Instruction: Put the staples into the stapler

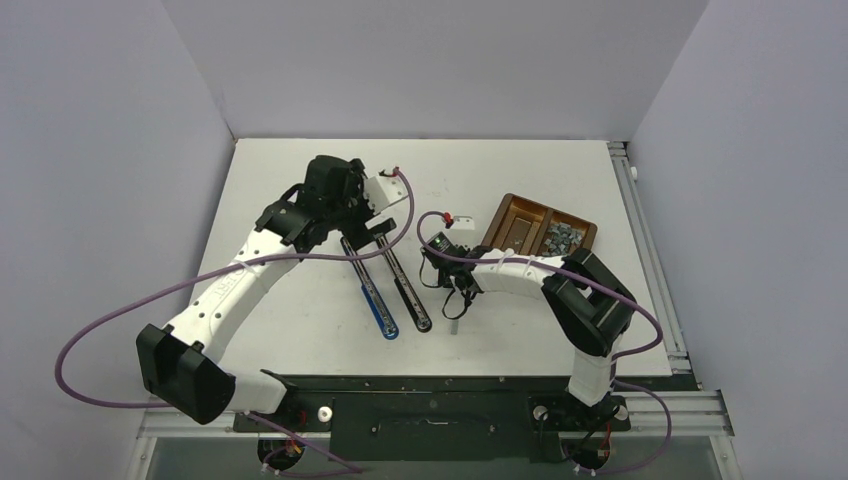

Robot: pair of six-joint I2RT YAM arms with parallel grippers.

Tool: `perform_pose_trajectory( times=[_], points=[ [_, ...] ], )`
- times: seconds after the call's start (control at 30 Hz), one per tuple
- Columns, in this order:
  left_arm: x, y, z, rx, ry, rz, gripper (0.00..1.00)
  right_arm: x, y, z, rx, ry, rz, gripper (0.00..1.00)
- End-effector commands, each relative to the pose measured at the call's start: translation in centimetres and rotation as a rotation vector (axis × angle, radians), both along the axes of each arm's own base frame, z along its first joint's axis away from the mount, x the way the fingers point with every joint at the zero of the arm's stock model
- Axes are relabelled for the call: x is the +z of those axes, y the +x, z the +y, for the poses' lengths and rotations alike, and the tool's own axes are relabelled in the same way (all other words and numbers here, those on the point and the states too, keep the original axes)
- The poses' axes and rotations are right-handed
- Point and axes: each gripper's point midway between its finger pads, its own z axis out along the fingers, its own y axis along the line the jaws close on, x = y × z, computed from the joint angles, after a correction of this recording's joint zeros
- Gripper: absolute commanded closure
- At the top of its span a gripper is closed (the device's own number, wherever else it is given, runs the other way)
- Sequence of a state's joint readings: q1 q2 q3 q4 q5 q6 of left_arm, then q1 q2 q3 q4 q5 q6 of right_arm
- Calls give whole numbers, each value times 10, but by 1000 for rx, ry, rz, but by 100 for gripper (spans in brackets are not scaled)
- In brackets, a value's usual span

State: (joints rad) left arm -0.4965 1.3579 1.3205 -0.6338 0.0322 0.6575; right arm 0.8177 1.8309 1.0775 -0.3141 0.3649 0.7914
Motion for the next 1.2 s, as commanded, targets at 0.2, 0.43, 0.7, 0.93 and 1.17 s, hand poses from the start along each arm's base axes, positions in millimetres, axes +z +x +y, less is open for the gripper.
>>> perform_pose_trajectory(
  times=[0.2, 0.43, 0.7, 0.93, 1.17],
  points=[
    [27, -3, -13, -33, -43, -55, 4, -8, -11, -6, -20, -20, 23, 73],
    [30, -5, -18, -48, -42, -66, 4, -11, -17, -8, -21, -29, 31, 74],
    [30, -6, -21, -55, -44, -67, 4, -12, -22, -13, -42, -63, 40, 76],
    [31, -7, -23, -65, -44, -70, 4, -13, -30, -10, -26, -61, 44, 73],
    [31, -8, -24, -66, -45, -71, 4, -13, -31, -10, -28, -61, 45, 77]
  ],
)
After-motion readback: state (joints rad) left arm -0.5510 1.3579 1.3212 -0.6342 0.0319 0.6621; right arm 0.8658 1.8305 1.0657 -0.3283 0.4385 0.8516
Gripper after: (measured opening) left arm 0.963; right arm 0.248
